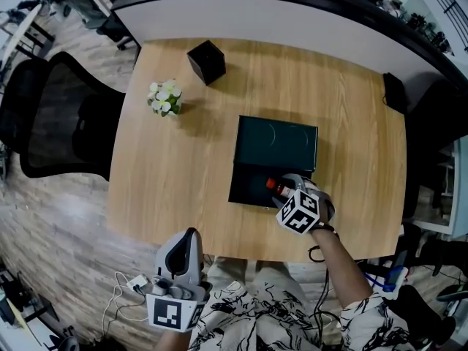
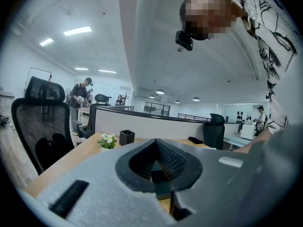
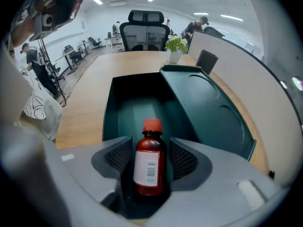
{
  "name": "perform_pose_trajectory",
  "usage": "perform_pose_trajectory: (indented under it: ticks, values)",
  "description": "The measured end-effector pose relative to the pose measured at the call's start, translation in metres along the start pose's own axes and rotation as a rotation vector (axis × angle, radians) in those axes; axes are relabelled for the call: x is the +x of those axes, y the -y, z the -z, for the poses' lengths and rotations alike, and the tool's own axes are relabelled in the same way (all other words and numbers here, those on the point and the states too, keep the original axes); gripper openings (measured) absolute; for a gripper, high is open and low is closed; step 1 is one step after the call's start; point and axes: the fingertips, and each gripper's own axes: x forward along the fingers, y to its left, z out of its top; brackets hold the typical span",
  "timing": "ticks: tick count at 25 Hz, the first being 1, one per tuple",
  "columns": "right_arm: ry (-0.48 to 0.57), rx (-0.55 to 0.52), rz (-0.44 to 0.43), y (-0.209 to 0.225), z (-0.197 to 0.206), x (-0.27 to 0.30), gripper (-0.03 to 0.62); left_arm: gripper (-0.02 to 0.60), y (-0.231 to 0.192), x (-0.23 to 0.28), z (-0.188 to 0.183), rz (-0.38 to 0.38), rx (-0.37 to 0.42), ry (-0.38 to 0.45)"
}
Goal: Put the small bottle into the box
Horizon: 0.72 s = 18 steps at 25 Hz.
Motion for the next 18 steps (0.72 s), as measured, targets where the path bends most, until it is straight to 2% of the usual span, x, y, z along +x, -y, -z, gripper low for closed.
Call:
perform_pose_trajectory:
  ticks: [3,6,8,13,18]
  values:
    - [0.027,0.005,0.000,-0.001,-0.002,-0.005,0.264,-0.002,0.002,0.002,-0.009,0.000,-0.004,0.035]
    - [0.078,0.011,0.041,0.002,-0.008,-0.019,0.270,-0.002,0.007,0.001,-0.015,0.009,0.006,0.051]
    - [0.151,0.041,0.074,0.008,-0.017,-0.037,0.228,-0.001,0.011,0.001,-0.017,0.016,0.016,0.059]
    - [0.435,0.180,0.180,0.030,-0.045,-0.118,0.016,-0.002,0.026,0.013,-0.034,0.039,0.021,0.095]
    - [0.752,0.365,0.251,0.049,-0.051,-0.219,0.006,-0.002,0.044,0.026,-0.059,0.064,0.058,0.145]
